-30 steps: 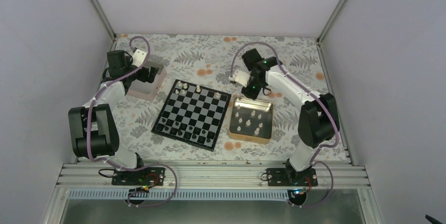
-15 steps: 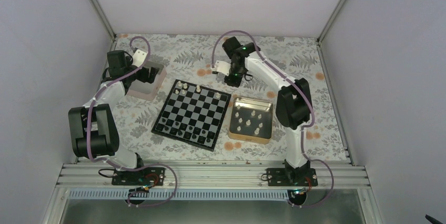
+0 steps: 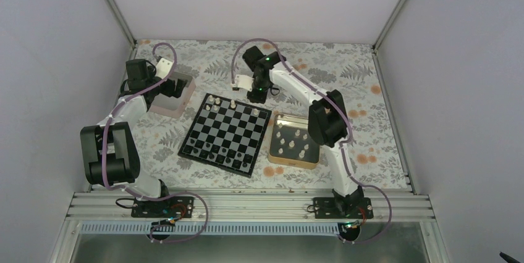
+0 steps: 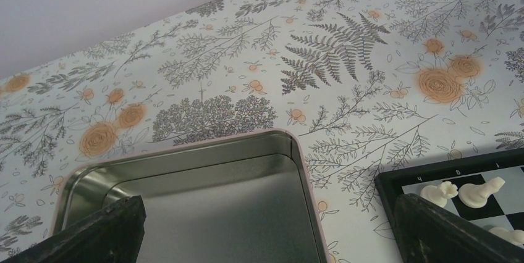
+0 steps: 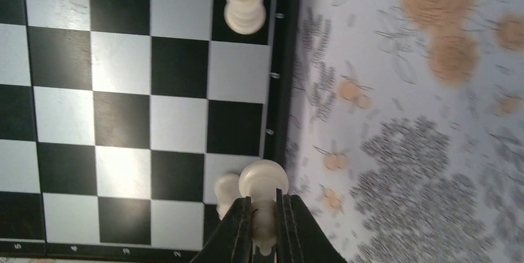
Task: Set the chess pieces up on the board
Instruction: Place the chess piece on the chessboard.
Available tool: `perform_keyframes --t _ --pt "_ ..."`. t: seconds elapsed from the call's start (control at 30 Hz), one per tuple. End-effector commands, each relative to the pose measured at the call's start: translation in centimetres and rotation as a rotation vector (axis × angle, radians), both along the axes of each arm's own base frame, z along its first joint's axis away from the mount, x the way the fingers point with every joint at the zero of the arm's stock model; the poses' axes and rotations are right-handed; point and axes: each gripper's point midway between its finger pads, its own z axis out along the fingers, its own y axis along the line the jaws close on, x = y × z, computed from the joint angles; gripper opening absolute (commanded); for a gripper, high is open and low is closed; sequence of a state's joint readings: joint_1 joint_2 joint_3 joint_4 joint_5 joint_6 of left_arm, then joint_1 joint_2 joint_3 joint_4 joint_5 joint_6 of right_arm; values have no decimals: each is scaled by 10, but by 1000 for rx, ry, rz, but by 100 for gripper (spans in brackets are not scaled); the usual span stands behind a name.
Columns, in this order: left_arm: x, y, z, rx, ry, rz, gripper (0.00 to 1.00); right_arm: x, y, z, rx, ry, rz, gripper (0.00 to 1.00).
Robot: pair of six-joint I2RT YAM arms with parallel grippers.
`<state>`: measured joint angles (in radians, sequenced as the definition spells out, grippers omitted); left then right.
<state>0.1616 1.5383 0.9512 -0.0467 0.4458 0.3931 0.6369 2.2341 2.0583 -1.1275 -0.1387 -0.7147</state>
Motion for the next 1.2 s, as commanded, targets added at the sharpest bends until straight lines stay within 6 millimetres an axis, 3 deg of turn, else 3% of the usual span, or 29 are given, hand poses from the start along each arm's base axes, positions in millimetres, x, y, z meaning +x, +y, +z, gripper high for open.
perform_keyframes --t 0.0,0.23,0.5,1.17 --pt "-2 -1 2 -2 -8 -24 100 -14 15 -12 5 46 58 8" --pt "-2 -2 2 -2 -9 -28 100 -23 25 -26 -9 70 82 8" --pt "-2 -2 1 -2 -10 -28 100 -18 25 -39 -35 62 70 9" --pt "-3 -2 -2 -1 -6 -29 100 -11 27 -46 -52 50 67 11"
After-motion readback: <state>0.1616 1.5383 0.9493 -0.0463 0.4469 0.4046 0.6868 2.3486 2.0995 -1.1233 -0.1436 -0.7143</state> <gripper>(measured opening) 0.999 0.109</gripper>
